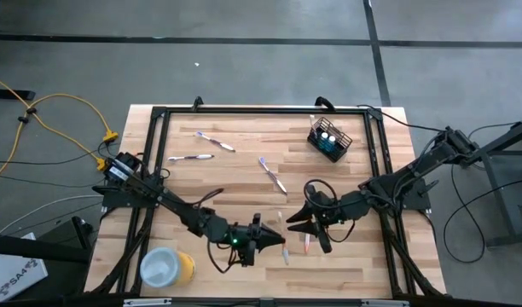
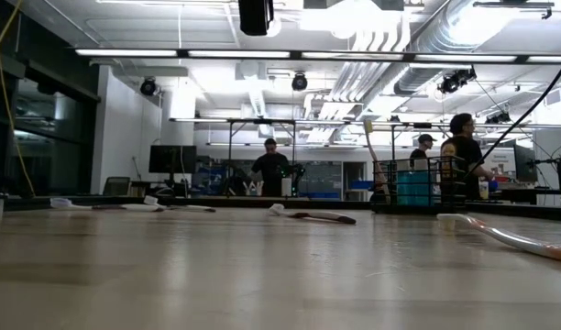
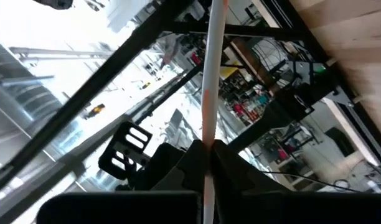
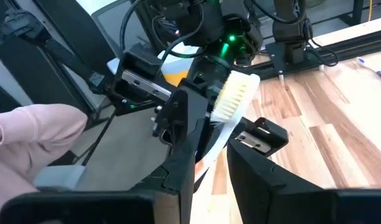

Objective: Pick & Place toothbrushing station
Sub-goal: Put the left orange toothbrush into the left of the black mesh organizer

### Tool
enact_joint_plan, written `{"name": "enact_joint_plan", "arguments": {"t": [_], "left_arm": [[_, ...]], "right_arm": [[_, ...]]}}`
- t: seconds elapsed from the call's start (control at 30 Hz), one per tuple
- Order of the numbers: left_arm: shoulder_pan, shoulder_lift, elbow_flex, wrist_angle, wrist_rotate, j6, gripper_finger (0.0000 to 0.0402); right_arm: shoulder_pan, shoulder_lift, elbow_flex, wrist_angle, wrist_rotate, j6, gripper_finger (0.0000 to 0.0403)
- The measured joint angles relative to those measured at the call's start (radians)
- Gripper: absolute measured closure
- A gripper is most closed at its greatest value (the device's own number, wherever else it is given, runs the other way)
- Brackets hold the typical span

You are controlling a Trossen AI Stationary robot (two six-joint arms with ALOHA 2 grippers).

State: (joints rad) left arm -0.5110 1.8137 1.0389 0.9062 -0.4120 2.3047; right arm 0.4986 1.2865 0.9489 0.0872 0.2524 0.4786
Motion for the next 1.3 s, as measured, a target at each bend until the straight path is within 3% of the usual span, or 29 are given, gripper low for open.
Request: {"name": "enact_joint_plan", "arguments": {"t": [0.63,1.3], "left_arm": [[0.036,-0.001,0.000,0.034,0.084,0.030,0.0400],[0.075,-0.001,0.000,0.034,0.107,-0.025,0.0400]], "right_arm": [[-0.033,0.006,0.000,0.000,-0.047,0.024,0.0315],[-0.100,0.011,0.000,0.017,-0.129,0.010,0.0315]]}}
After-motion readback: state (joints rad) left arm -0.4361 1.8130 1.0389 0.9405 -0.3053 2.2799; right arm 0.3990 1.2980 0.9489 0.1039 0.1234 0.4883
